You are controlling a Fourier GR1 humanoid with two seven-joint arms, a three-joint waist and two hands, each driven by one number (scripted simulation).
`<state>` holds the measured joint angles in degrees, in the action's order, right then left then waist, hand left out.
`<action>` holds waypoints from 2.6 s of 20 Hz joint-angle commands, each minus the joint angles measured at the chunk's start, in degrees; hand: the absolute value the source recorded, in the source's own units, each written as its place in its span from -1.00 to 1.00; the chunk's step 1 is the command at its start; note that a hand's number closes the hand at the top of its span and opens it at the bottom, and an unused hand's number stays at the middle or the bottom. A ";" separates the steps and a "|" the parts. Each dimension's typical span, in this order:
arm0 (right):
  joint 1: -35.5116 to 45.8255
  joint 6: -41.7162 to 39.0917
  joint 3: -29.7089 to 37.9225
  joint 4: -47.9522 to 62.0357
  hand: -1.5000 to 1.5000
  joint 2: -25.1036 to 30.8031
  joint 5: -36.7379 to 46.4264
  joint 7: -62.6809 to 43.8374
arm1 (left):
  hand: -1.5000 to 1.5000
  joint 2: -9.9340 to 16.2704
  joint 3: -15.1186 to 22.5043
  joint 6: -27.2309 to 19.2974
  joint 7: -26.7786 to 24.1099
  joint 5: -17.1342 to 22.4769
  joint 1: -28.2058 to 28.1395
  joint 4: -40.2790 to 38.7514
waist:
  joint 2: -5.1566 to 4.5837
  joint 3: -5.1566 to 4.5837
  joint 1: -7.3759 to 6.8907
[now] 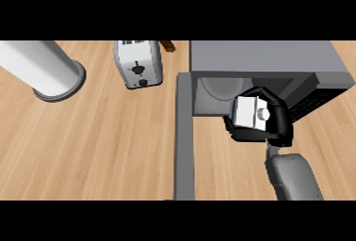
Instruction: Pick up the milk, place it into the microwave and close the microwave
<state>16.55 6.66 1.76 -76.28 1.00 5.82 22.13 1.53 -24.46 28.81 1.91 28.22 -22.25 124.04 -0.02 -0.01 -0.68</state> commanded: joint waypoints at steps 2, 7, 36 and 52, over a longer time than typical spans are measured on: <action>11.81 3.34 1.98 14.04 1.00 0.02 2.69 -0.24 | -1.00 -0.20 -0.04 -0.51 -0.41 -1.71 2.83 -2.33 | -0.16 0.02 -0.17; 18.58 3.47 4.88 24.23 1.00 0.52 1.49 4.16 | -1.00 0.16 -0.26 0.43 0.77 0.19 1.72 -1.27 | -0.33 0.05 -0.94; 19.95 22.06 14.02 29.36 1.00 4.81 4.55 16.11 | -1.00 4.06 2.26 1.98 1.05 -2.06 10.17 -5.91 | -3.10 -0.02 -7.78; 14.35 24.43 13.50 26.65 -1.00 3.40 11.08 19.51 | -1.00 4.57 5.30 2.22 1.43 -5.94 13.61 -6.77 | -4.23 -0.08 -10.84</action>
<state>23.36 30.81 13.78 -60.00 4.48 16.42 53.97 6.37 -20.15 30.85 3.43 22.91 -9.32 117.61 -0.87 -0.45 -8.60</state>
